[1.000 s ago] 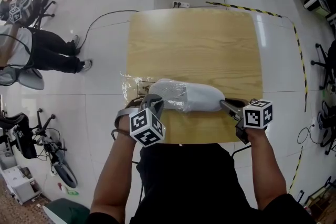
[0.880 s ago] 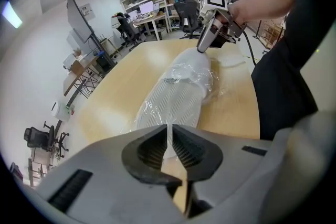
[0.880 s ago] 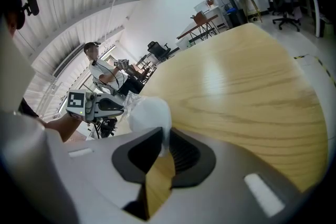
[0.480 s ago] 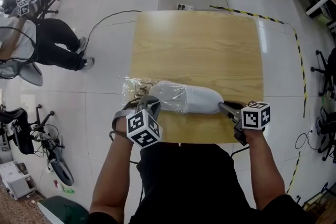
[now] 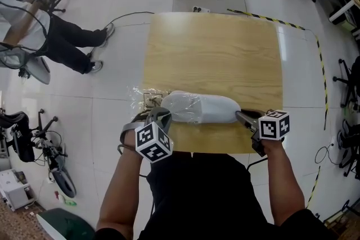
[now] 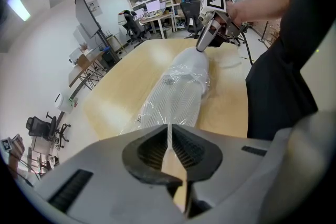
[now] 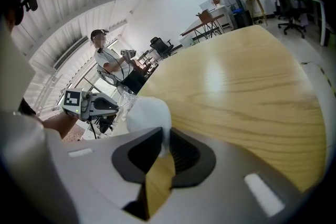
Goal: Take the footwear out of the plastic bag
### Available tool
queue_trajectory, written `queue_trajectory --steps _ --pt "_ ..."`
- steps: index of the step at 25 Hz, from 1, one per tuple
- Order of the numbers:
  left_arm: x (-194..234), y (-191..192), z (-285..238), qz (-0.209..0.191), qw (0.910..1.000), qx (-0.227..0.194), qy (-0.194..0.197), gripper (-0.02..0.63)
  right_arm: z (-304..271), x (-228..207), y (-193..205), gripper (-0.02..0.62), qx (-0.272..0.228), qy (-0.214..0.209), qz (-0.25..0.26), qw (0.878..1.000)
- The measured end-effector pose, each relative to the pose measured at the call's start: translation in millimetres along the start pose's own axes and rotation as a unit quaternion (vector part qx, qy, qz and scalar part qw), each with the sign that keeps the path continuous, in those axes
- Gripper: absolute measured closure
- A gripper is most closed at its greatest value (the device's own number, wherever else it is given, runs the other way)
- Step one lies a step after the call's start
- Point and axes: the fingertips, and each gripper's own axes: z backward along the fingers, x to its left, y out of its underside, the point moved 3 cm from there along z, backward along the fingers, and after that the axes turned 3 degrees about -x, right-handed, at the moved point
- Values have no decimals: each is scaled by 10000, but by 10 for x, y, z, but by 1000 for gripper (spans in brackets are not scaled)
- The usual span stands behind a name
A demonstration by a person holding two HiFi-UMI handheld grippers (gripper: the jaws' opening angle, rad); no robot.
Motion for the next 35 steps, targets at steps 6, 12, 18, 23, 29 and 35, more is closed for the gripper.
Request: queue_trajectory --steps 6,12,18,23,29,35 --pt "-91 74 20 60 10000 59 29 575 9 -18 23 545 15 73 94 9999" --pt "-63 124 57 195 9998 58 17 575 10 -38 -26 545 63 85 103 9999" --pt "-8 173 101 255 9996 85 -44 575 8 -34 -51 545 96 82 147 9998" --pt "46 238 161 276 9993 183 -169 575 47 -32 -40 545 97 147 197 9997" --pt "112 319 212 317 9987 266 -286 580 63 -40 -47 545 66 205 217 9995" --pt "200 368 219 415 9978 287 -430 583 61 -39 -34 545 32 198 200 9996"
